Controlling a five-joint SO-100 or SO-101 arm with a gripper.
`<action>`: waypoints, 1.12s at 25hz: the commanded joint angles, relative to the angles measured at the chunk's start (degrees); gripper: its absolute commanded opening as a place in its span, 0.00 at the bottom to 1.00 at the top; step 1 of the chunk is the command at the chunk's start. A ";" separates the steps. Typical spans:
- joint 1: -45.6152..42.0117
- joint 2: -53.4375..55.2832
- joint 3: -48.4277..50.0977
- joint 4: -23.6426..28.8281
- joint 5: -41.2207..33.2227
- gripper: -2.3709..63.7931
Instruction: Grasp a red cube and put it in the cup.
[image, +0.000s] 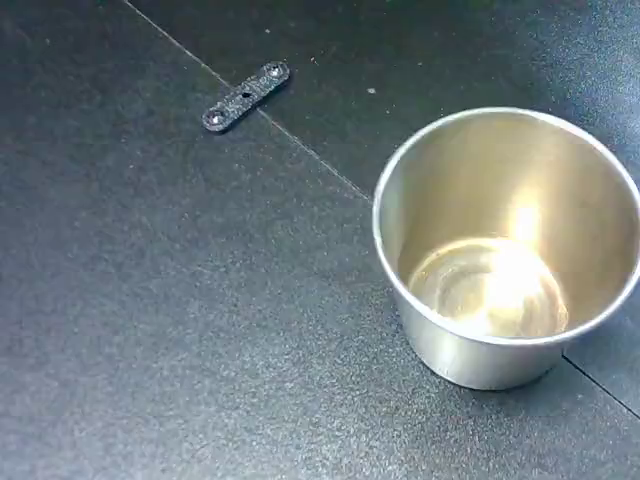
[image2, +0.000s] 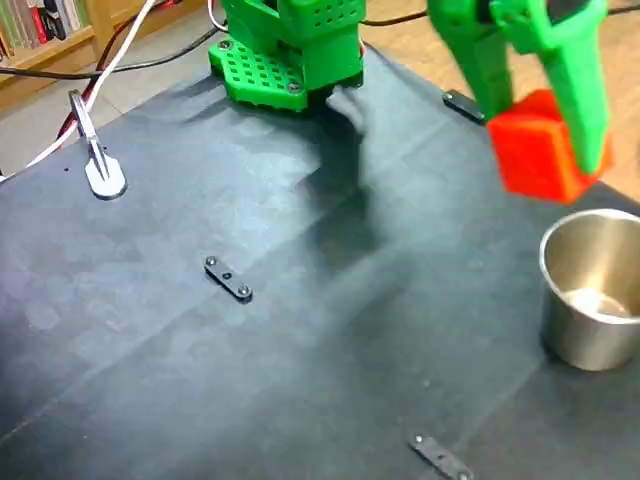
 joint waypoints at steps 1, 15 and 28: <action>-1.49 2.46 -0.70 -0.70 3.69 0.03; -3.43 -8.53 -0.70 -0.79 7.56 0.03; -7.12 -10.90 -0.62 -12.04 7.47 0.03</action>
